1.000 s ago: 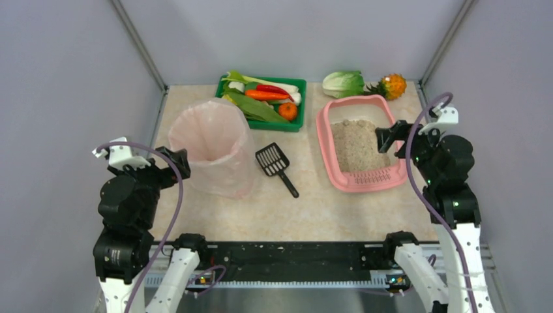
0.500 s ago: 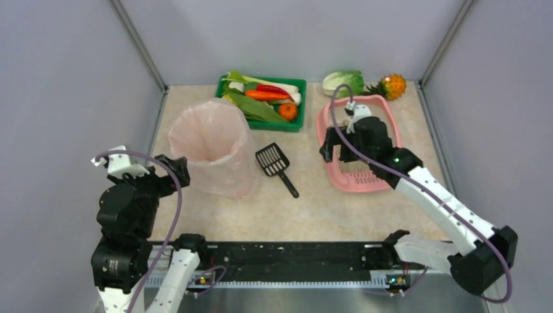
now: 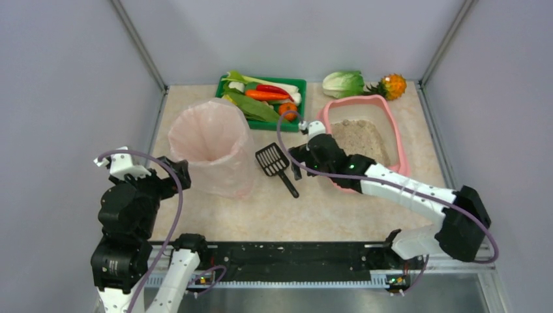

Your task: Clean the litter box

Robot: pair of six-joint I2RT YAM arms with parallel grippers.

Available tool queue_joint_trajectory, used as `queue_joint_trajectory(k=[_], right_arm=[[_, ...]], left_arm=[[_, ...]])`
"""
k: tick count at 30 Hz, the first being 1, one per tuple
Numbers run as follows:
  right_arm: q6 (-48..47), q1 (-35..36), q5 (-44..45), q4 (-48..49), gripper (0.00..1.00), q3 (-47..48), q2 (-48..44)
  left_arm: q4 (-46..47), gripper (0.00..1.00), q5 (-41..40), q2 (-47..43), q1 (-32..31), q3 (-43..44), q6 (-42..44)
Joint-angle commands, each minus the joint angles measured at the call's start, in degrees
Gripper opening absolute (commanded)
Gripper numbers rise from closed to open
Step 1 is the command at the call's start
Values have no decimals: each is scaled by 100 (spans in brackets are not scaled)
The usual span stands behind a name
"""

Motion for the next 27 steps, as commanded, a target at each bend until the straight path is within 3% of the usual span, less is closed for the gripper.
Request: queue_joint_trajectory(k=[1, 8, 17, 25, 27], right_arm=[[-137, 304, 265, 642, 97, 19, 703], [-282, 693, 394, 1197, 84, 141, 1872], [-254, 816, 429, 1714, 56, -154, 2599], [-295, 832, 301, 2216, 52, -224, 3106], [-205, 832, 349, 2313, 45, -287, 3186]], left_arm=[[15, 99, 14, 56, -13, 204, -60], [-29, 99, 55, 126, -16, 304, -95], [-44, 99, 209, 227, -14, 415, -113], [72, 99, 534, 370, -17, 437, -184], [111, 99, 649, 409, -14, 429, -214]])
